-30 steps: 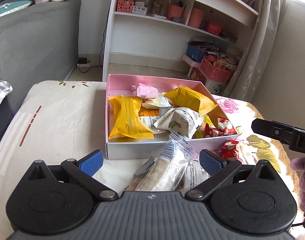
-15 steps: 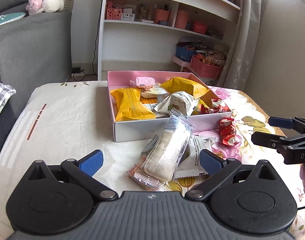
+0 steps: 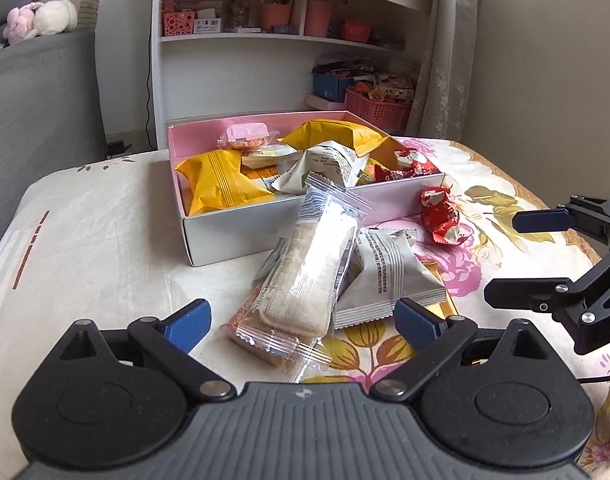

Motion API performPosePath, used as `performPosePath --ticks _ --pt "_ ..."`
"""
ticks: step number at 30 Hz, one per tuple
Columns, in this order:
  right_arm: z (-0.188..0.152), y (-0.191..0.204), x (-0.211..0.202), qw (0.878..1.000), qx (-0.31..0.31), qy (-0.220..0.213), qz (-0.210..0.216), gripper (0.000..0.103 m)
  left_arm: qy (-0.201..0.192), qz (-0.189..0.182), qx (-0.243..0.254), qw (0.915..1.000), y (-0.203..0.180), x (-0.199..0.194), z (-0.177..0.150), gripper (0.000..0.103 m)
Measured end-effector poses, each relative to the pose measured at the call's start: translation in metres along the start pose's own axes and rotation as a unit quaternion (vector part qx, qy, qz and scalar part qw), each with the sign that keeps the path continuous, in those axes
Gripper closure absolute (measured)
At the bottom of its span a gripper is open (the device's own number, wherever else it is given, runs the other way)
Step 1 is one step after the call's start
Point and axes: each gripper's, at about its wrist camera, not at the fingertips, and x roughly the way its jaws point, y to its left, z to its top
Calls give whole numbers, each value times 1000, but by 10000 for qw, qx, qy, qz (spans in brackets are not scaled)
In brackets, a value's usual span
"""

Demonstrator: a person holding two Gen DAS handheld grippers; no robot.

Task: Organize snacks
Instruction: 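Grasp the clear-wrapped white bar with the left tool while the right tool grasps a white triangular packet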

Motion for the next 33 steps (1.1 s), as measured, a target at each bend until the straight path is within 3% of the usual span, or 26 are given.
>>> performPosePath --ticks 7,14,19,25,27,33 --pt "-2 4 7 9999 -24 96 46 1 65 -293 -170 9994 6 7 12 35" --pt "-1 11 12 9998 -101 121 108 1 148 -301 -298 9990 5 12 19 47" --pt "2 17 17 9997 -133 140 137 1 225 -327 -324 9987 3 13 21 66" --pt "8 27 25 9996 -96 151 226 1 266 -260 -388 9986 5 9 22 75" --pt "10 29 27 9995 -106 151 244 1 254 -254 -461 9983 7 5 23 84" --pt "16 35 39 9992 34 268 293 1 385 -203 -660 9969 17 0 23 84"
